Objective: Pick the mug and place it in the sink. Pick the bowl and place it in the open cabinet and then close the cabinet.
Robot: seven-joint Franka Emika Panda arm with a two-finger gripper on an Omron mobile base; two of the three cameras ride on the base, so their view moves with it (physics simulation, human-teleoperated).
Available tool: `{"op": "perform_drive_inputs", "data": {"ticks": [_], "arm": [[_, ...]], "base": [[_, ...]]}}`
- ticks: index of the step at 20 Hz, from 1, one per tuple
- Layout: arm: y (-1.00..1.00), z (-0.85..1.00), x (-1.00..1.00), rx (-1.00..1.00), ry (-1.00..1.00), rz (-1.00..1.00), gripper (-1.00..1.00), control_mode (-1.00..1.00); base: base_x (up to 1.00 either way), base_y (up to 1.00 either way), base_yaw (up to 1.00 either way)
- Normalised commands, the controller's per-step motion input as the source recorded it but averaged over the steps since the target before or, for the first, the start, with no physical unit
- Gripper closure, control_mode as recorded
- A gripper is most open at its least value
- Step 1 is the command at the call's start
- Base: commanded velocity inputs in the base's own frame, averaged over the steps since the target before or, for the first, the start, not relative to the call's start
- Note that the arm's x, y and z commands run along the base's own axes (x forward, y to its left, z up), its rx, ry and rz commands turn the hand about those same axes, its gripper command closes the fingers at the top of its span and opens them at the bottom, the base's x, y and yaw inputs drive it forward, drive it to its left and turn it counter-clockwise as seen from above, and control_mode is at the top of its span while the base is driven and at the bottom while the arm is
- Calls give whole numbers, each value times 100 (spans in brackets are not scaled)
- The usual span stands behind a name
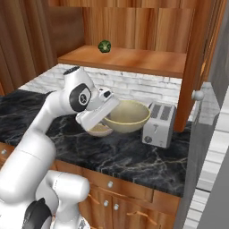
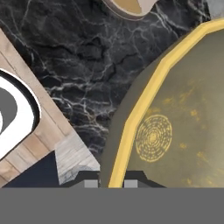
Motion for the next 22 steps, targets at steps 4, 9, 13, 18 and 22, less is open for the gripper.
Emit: {"op": "perform_drive_inputs", "data": {"ticks": [4,9,13,18,22], "arm": [[3,99,-32,0,-15,20,100,-100],[4,86,-18,-2,-16,15,100,-100],[20,70,-19,-12,-12,12,100,-100],[35,58,-15,-16,-11,11,100,-100],[9,26,12,-16,-7,9,100,-100]], "base": [[0,0,0],[0,0,0],[0,0,0],[0,0,0],[0,0,0]]}}
